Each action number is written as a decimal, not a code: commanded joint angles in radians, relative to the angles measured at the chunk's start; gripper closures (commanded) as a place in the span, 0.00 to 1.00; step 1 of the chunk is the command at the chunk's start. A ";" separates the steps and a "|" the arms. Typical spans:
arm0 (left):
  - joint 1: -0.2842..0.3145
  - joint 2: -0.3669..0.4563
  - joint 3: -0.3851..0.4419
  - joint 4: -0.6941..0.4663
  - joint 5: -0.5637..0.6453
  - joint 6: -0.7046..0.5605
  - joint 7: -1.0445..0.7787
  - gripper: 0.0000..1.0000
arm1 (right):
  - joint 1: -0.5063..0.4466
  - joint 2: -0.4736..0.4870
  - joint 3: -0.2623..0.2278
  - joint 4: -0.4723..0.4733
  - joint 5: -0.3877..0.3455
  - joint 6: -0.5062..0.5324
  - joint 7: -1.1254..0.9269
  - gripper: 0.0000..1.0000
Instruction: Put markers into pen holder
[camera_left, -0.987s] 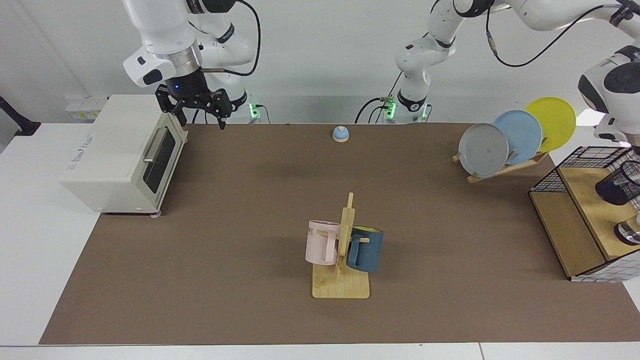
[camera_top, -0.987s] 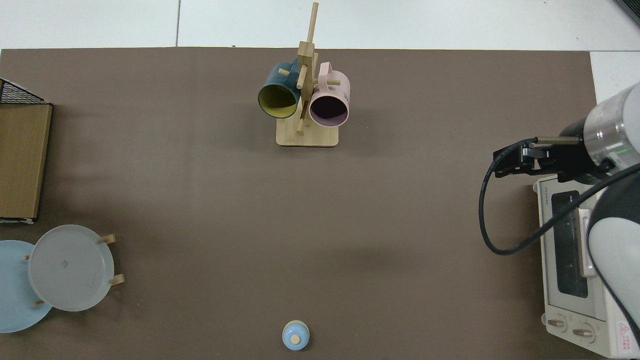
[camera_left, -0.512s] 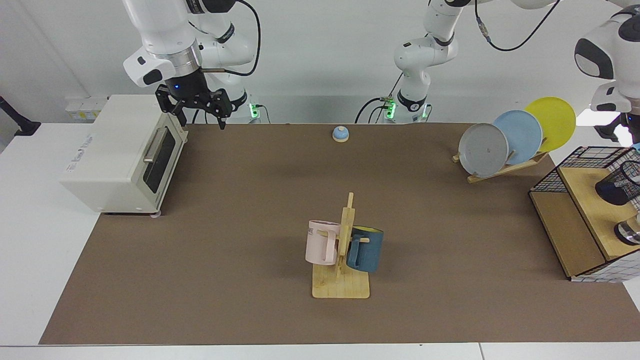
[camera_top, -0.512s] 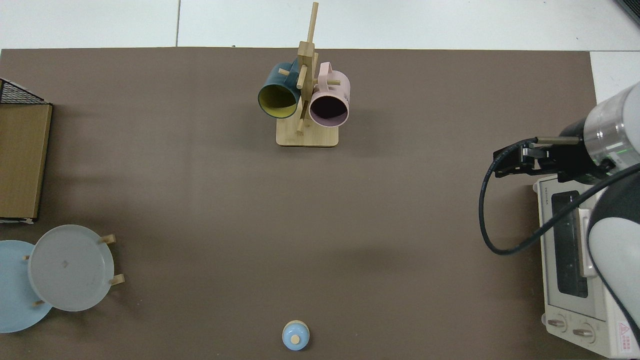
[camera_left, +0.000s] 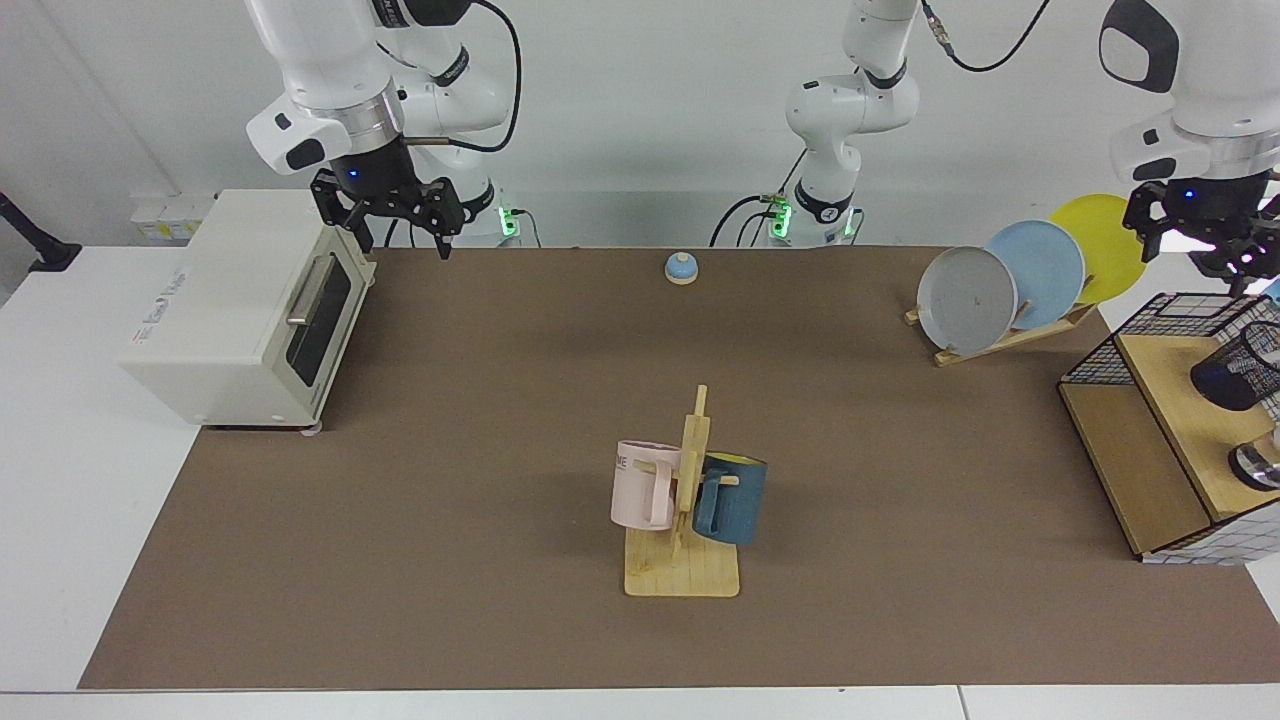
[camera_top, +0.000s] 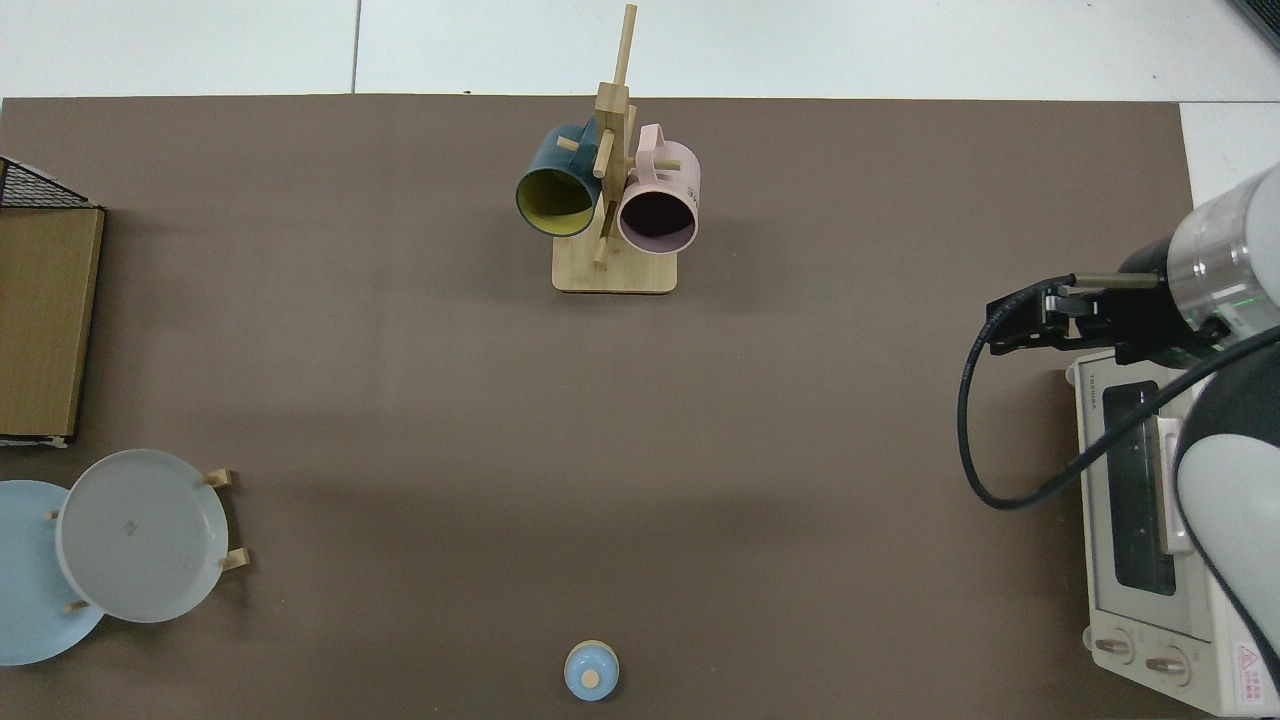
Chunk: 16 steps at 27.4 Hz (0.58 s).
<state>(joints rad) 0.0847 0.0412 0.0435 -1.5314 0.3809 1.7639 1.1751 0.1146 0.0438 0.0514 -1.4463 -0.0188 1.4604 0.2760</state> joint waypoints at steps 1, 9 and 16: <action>-0.075 -0.012 0.019 0.011 -0.079 -0.105 -0.182 0.00 | -0.018 -0.005 0.008 -0.002 0.020 0.006 -0.023 0.00; -0.075 -0.044 -0.036 0.002 -0.229 -0.195 -0.592 0.00 | -0.018 -0.005 0.007 -0.002 0.020 0.006 -0.023 0.00; -0.079 -0.050 -0.053 0.002 -0.289 -0.208 -0.715 0.00 | -0.018 -0.005 0.007 -0.002 0.020 0.006 -0.023 0.00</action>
<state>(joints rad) 0.0170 0.0060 -0.0102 -1.5258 0.1268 1.5777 0.5363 0.1145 0.0437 0.0514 -1.4463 -0.0188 1.4604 0.2760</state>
